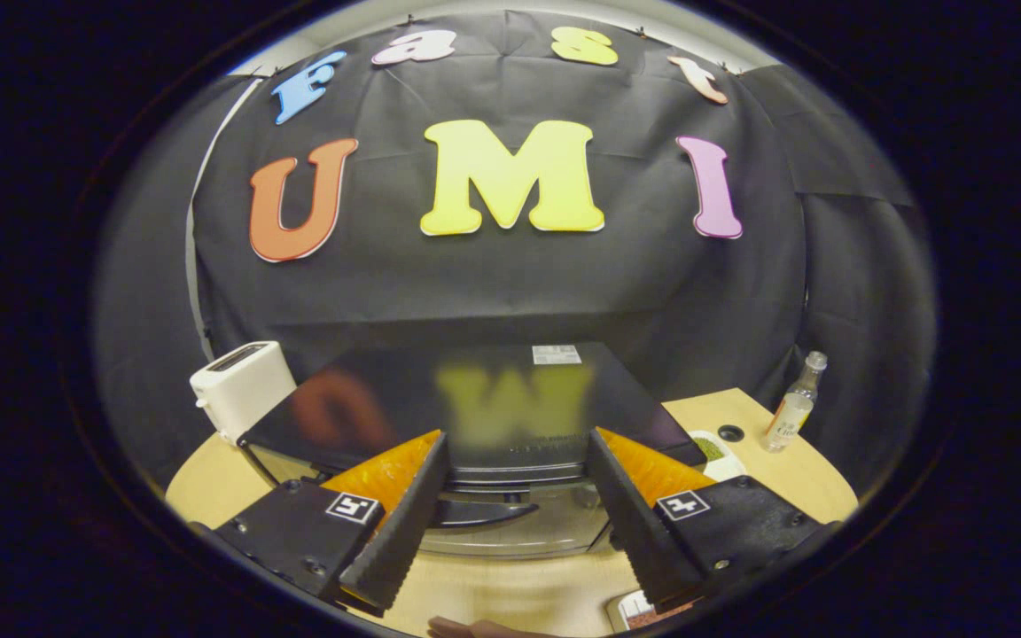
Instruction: Open the toaster oven, put the food inside, and close the toaster oven door.
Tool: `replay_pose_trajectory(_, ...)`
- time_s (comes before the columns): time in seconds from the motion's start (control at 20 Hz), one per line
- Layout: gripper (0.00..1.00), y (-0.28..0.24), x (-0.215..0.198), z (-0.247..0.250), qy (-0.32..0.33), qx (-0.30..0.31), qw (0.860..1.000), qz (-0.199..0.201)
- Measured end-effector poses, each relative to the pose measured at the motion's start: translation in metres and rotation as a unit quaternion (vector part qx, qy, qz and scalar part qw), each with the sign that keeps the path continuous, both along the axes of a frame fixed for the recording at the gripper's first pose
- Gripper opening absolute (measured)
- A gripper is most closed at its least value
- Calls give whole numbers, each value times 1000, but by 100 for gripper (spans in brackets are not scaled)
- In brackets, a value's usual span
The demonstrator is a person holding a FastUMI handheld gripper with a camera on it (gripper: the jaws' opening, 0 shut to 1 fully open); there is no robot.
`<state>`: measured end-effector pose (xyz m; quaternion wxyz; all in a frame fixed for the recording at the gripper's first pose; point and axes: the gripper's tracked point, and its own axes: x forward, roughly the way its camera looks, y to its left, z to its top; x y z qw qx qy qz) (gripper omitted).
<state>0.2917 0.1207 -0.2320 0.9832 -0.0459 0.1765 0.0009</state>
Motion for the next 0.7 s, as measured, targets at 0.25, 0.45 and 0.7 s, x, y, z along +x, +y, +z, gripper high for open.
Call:
replay_pose_trajectory(0.25, 99, 12, -4, -3, 7, 8, 1000, 1)
replay_pose_trajectory(0.45, 99, 22, -8, -5, 16, 6, 1000, 1)
replay_pose_trajectory(0.7, 99, 27, -18, -8, 18, 10, 1000, 9)
